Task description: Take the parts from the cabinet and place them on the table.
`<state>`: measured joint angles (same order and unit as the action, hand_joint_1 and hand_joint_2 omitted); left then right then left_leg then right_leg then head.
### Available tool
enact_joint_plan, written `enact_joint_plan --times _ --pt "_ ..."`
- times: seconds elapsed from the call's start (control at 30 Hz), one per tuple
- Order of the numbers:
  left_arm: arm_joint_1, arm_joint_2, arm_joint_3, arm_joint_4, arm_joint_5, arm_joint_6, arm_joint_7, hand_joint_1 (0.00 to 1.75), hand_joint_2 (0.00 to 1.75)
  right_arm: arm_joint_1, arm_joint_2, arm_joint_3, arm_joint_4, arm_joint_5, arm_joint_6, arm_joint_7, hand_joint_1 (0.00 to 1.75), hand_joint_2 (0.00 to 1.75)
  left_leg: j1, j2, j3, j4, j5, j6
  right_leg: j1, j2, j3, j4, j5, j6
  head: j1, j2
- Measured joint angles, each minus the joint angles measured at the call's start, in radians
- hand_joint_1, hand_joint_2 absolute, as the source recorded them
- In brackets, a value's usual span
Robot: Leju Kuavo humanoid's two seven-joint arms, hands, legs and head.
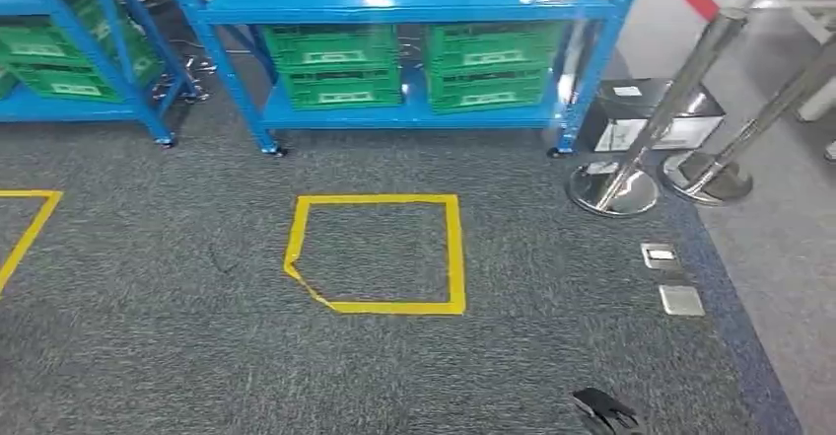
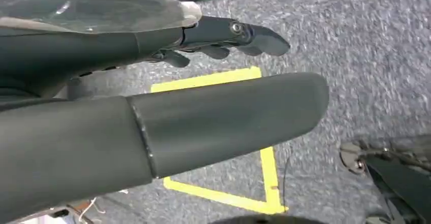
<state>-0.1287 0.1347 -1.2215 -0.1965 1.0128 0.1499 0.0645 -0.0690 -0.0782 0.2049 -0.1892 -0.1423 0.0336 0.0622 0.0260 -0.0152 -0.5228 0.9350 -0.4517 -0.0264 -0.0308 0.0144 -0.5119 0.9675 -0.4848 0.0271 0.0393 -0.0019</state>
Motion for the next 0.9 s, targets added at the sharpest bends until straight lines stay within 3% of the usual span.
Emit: enact_joint_plan --times 0.07,0.17,0.2,0.23,0.27,0.33,0.37,0.4,0.43,0.47,0.5,0.53,0.57,0.67,0.7,0.77,0.8,0.83,0.87,0.9 --pt "0.0 0.0 0.0 0.0 0.0 0.001 0.0 0.0 0.0 -0.001 0.0 0.0 0.0 0.0 0.0 0.0 0.0 0.0 0.002 0.01 -0.021 0.051 -0.035 -0.006 -0.003 -0.002 0.003 -0.003 0.003 -0.012 -0.012 0.0" --pt "0.0 0.0 0.0 0.0 0.0 0.006 -0.002 0.0 0.0 0.0 0.0 0.0 0.0 0.0 0.0 -0.001 0.0 0.0 -0.002 0.01 -0.152 0.306 -0.144 -0.009 0.005 -0.006 0.002 -0.003 0.0 -0.022 -0.028 0.0" --pt "0.002 0.0 0.0 0.0 0.001 0.007 -0.002 0.0 0.0 0.0 0.0 0.0 0.0 0.0 0.0 -0.001 0.0 0.0 -0.002 0.01 -0.178 0.349 -0.147 -0.007 0.009 -0.006 0.003 -0.003 -0.002 -0.025 -0.028 0.0" --pt "0.003 0.0 0.0 0.0 0.001 0.007 -0.002 0.0 0.0 0.0 0.0 0.0 0.0 0.0 0.0 -0.001 0.0 0.0 -0.003 0.01 -0.179 0.341 -0.13 -0.002 0.012 -0.006 0.005 -0.003 -0.003 -0.026 -0.029 0.0" --pt "0.003 0.0 0.0 0.0 0.001 0.007 -0.002 0.0 0.0 -0.001 0.0 0.0 0.0 0.0 0.0 -0.002 0.0 0.0 -0.006 0.01 -0.157 0.285 -0.09 0.005 0.015 -0.005 0.008 -0.003 -0.005 -0.028 -0.03 0.0" --pt "0.002 0.0 0.0 0.0 0.001 0.009 -0.002 0.0 0.0 -0.001 0.0 0.0 0.0 0.0 0.0 -0.002 0.0 0.0 -0.018 0.01 -0.068 0.093 0.008 0.03 0.018 -0.003 0.018 -0.003 -0.011 -0.028 -0.031 0.0" --pt "0.001 0.006 0.0 0.0 0.001 0.009 -0.002 0.0 0.0 -0.001 0.001 0.0 0.0 0.0 0.0 -0.002 0.0 0.0 -0.024 0.01 -0.042 0.03 0.013 0.044 0.016 -0.004 0.017 -0.003 -0.013 -0.026 -0.029 0.0" --pt "-0.001 0.005 0.0 0.0 0.001 0.009 -0.002 0.0 0.0 -0.001 0.001 0.0 0.0 0.0 0.0 -0.003 0.0 0.0 -0.029 0.015 -0.038 0.02 0.015 0.039 0.023 -0.003 0.015 -0.001 -0.017 -0.02 -0.031 0.0" --pt "-0.002 0.005 0.0 0.0 0.001 0.01 -0.002 0.0 0.0 -0.001 0.001 0.0 0.0 0.0 0.0 -0.003 0.0 0.0 -0.031 0.014 -0.039 0.02 0.015 0.038 0.02 -0.004 0.015 -0.004 -0.017 -0.016 -0.03 0.0" --pt "-0.001 0.004 0.0 0.0 0.003 0.01 -0.002 0.0 0.0 -0.001 0.0 0.0 0.0 0.0 0.0 -0.003 0.0 0.0 -0.027 0.013 -0.036 0.012 0.018 0.03 0.026 -0.004 0.015 0.003 -0.026 -0.018 -0.029 0.0" --pt "0.0 0.004 0.0 0.0 0.003 0.01 0.0 0.0 0.0 -0.001 0.0 0.0 0.0 0.0 0.0 -0.003 0.0 0.0 -0.027 0.012 -0.034 0.014 0.014 0.019 0.022 -0.005 0.018 0.0 -0.023 -0.028 -0.027 0.0" --pt "0.001 0.004 0.0 0.0 0.003 0.01 0.001 0.0 0.0 -0.001 0.0 0.001 0.0 0.0 0.004 -0.002 0.0 0.0 -0.03 0.011 -0.034 0.014 0.014 0.021 0.021 -0.005 0.02 -0.002 -0.024 -0.026 -0.025 0.0" --pt "0.001 0.006 0.0 0.0 0.004 0.01 0.002 0.0 0.0 -0.001 0.0 0.001 0.0 0.0 0.004 -0.002 0.0 0.0 -0.04 0.011 -0.036 0.022 0.007 0.035 0.015 -0.006 0.023 -0.013 -0.021 -0.01 -0.027 0.0" --pt "0.001 0.004 0.0 0.0 0.007 0.01 0.002 0.0 0.0 -0.002 -0.001 0.001 -0.001 0.0 0.004 -0.001 0.0 0.0 -0.023 0.011 -0.015 -0.007 0.005 0.05 0.014 -0.008 0.037 -0.015 -0.032 0.006 -0.024 0.0" --pt "0.001 0.002 0.0 0.0 0.008 0.009 0.002 0.0 0.0 -0.003 -0.001 0.002 -0.001 0.0 0.004 -0.002 0.0 0.0 -0.022 0.011 -0.007 -0.011 0.002 0.057 0.018 -0.009 0.018 0.027 -0.054 0.007 -0.019 0.0" --pt "0.001 0.001 0.0 0.0 0.011 0.009 0.002 0.0 0.0 -0.003 -0.002 0.002 -0.001 0.0 0.004 -0.003 0.0 0.0 -0.022 0.014 0.003 -0.012 -0.005 0.062 0.015 -0.009 -0.074 0.2 -0.128 0.011 -0.007 0.0" --pt "0.001 0.0 0.0 0.0 0.011 0.009 0.002 0.0 0.0 0.0 -0.001 0.002 -0.001 0.0 0.004 -0.002 0.0 0.0 -0.022 0.014 0.009 -0.012 -0.01 0.062 0.014 -0.009 -0.121 0.28 -0.151 0.015 -0.005 0.0" --pt "0.002 0.0 0.0 0.0 0.012 0.009 0.002 0.0 0.0 0.002 -0.001 0.002 0.0 0.0 0.004 -0.002 0.0 0.0 -0.022 0.013 0.016 -0.011 -0.016 0.061 0.013 -0.009 -0.149 0.318 -0.148 0.016 -0.002 0.0" --pt "0.003 -0.001 0.0 0.0 0.014 0.009 0.002 0.0 0.0 0.003 -0.001 0.003 0.0 0.0 0.005 -0.002 0.0 0.0 -0.022 0.012 0.026 -0.011 -0.023 0.059 0.011 -0.009 -0.153 0.307 -0.12 0.017 0.001 0.0" --pt "0.006 -0.002 0.0 0.0 0.015 0.009 0.002 0.0 0.0 0.003 -0.002 0.006 0.0 0.0 0.005 -0.003 0.0 0.0 -0.02 0.011 0.038 -0.011 -0.031 0.056 0.009 -0.01 -0.136 0.249 -0.069 0.018 0.005 0.0"
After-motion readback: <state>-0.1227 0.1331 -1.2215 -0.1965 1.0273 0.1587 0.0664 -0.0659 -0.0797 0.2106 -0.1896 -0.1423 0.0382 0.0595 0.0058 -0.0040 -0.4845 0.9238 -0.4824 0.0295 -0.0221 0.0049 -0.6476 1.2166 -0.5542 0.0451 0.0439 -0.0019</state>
